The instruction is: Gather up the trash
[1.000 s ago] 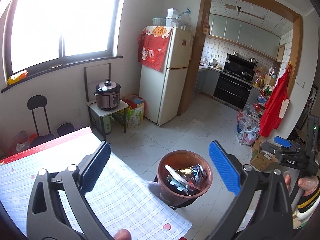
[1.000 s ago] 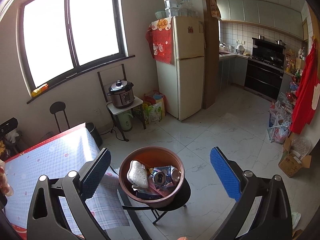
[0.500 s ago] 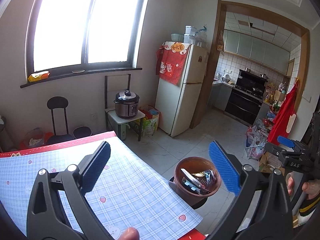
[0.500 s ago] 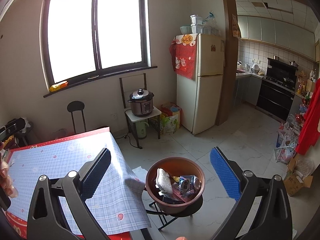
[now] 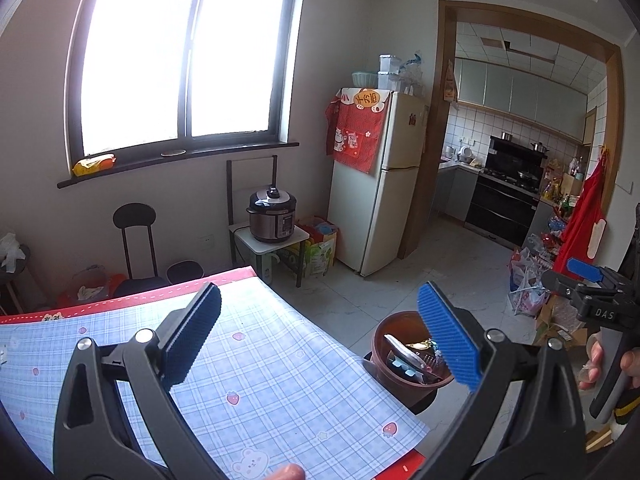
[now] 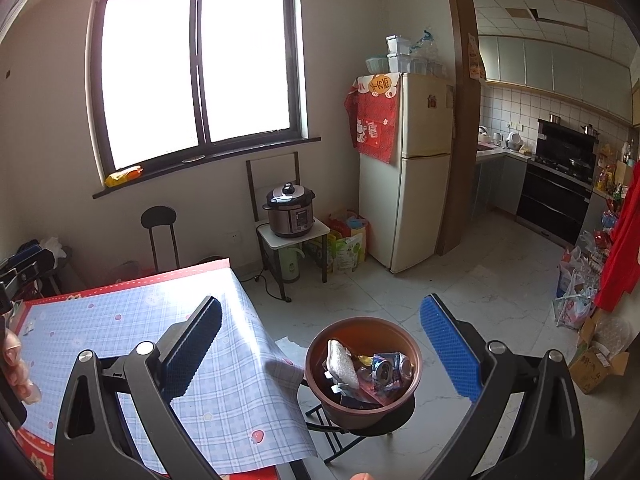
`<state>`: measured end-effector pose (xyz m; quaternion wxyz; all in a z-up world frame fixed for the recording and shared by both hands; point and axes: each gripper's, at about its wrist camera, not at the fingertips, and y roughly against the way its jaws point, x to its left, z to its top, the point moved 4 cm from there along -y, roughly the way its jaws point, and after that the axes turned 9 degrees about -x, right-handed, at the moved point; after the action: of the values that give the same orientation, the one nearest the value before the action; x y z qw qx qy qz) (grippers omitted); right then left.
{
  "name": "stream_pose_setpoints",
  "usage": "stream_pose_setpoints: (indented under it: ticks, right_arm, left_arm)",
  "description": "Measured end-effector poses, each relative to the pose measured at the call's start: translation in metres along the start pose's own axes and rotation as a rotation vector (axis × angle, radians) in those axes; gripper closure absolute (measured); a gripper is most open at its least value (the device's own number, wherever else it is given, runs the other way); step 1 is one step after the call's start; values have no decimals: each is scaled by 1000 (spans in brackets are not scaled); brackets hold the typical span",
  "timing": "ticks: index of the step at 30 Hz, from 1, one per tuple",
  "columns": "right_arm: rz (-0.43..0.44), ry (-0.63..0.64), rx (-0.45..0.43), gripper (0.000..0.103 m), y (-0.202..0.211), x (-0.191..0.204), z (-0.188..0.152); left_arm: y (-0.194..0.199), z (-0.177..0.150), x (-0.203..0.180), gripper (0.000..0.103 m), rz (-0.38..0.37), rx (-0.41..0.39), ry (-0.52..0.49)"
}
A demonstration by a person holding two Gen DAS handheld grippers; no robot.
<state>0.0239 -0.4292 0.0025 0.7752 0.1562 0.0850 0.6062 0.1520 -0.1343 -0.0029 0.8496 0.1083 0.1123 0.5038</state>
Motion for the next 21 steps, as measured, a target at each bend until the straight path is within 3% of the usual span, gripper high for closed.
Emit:
stream_pose_setpoints:
  ticks: [21]
  right_arm:
    - [-16,-5,3,5,0,-2,-3]
  left_arm:
    - [-6,-3,-6,6,35,27,-17]
